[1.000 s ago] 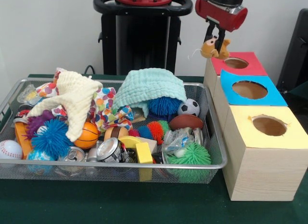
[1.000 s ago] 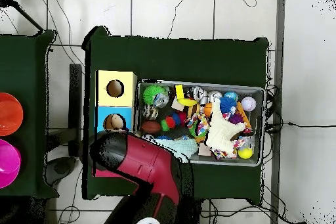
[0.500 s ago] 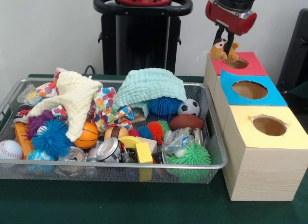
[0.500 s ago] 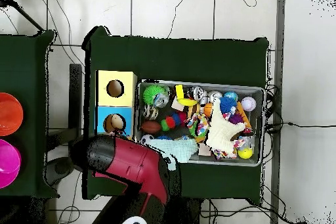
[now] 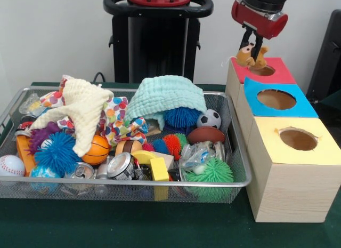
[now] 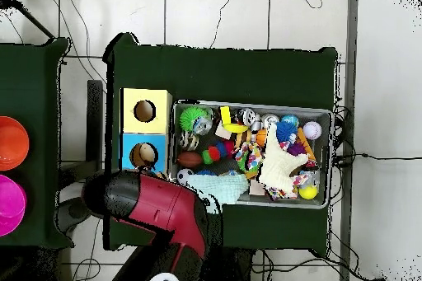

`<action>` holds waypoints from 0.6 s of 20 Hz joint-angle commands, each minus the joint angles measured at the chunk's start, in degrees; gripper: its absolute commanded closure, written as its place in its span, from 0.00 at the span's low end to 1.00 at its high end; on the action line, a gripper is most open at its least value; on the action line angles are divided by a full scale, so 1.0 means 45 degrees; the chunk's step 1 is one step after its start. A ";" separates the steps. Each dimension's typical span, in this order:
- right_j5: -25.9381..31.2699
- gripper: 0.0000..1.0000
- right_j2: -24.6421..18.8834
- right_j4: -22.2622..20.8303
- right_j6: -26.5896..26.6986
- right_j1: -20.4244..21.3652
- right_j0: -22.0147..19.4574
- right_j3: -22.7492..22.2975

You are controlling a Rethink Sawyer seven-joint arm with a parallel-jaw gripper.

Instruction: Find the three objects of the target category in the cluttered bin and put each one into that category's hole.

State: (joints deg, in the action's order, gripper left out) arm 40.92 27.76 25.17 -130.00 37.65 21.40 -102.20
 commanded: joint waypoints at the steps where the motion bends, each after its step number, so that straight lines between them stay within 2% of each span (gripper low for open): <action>1: -0.0620 1.00 -0.0520 0.0361 -0.3130 -0.0305 -0.0214 -0.1184; 12: -0.0984 1.00 -0.0733 0.0694 -0.3226 0.0064 -0.0061 -0.2045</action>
State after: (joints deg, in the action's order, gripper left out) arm 40.80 27.76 25.20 -130.00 37.61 21.40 -104.98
